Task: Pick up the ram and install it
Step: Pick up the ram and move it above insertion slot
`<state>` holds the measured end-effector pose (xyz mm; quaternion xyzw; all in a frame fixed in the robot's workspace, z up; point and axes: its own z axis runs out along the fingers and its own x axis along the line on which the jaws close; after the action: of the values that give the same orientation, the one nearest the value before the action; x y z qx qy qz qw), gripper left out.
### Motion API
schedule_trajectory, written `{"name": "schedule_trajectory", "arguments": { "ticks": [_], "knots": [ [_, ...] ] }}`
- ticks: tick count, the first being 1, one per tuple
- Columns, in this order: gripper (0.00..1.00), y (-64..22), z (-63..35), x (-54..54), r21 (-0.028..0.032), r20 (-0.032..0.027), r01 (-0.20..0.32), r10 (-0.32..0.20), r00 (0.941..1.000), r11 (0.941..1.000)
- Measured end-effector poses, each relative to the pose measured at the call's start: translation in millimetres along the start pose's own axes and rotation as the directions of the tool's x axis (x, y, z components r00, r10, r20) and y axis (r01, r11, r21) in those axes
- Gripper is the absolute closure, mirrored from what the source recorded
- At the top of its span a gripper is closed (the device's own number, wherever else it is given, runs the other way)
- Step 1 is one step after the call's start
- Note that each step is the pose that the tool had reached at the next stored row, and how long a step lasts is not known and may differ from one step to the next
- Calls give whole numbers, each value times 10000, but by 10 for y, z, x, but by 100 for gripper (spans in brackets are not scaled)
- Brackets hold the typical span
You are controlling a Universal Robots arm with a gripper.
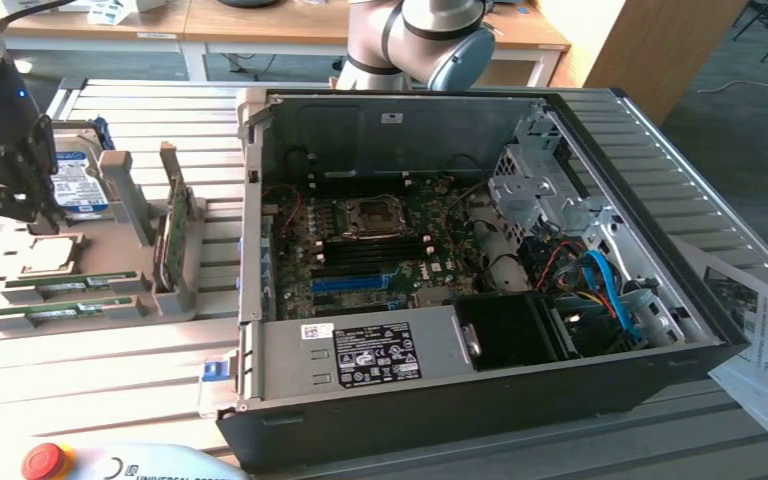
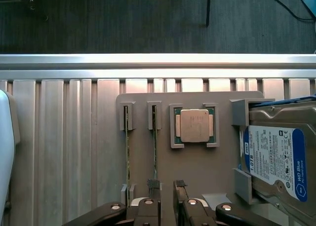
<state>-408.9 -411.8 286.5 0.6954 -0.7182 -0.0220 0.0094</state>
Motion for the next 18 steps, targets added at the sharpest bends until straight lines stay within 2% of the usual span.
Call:
{"name": "schedule_trajectory", "arguments": {
  "ticks": [18],
  "knots": [
    [75, -10, 5, 298, -2, 1, -1, 1, 10000, 10000]
  ]
}}
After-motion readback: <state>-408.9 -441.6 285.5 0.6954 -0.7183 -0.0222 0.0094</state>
